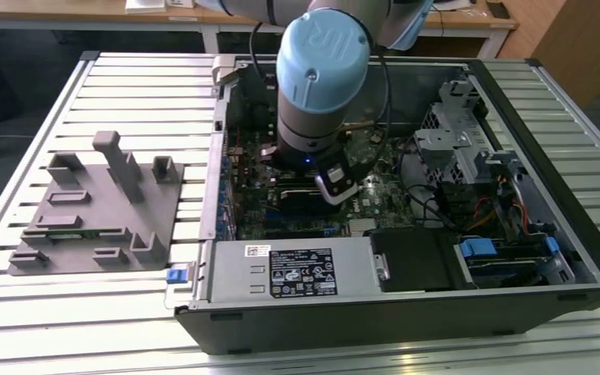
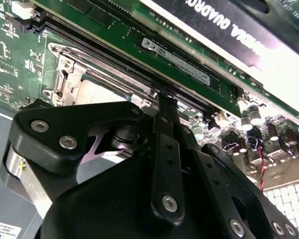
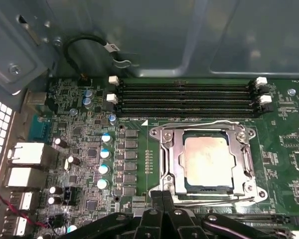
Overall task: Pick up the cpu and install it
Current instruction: 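Install the second cpu locking lever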
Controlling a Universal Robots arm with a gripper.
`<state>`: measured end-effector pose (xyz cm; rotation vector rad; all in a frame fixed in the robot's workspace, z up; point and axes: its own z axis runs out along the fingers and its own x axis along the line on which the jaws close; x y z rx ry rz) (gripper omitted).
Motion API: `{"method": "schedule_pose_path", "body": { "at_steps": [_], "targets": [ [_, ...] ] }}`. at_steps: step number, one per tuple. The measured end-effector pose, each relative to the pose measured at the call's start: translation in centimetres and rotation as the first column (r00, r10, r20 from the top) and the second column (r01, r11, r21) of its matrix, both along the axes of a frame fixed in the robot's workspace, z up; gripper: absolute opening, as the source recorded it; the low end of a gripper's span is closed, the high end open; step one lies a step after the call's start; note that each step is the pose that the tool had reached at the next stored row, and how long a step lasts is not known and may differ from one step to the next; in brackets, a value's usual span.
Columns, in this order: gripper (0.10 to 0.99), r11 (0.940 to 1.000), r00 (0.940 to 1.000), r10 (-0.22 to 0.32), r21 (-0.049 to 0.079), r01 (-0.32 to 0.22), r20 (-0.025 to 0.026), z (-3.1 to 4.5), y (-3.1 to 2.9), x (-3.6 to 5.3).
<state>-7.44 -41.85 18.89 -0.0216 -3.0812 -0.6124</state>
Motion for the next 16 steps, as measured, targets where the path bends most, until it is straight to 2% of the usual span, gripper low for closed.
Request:
{"method": "schedule_pose_path", "body": {
  "at_steps": [5, 12, 16],
  "targets": [
    [0.122, 0.9998, 1.0000, 0.000, 0.017, 0.000, 0.0004, -0.33, 0.00, -0.02],
    [0.122, 0.9998, 1.0000, 0.000, 0.021, 0.000, 0.0003, -0.37, 0.04, -0.14],
    [0.122, 0.9998, 1.0000, 0.000, 0.021, 0.000, 0.0002, -0.40, 0.32, -0.18]
  ]
}}
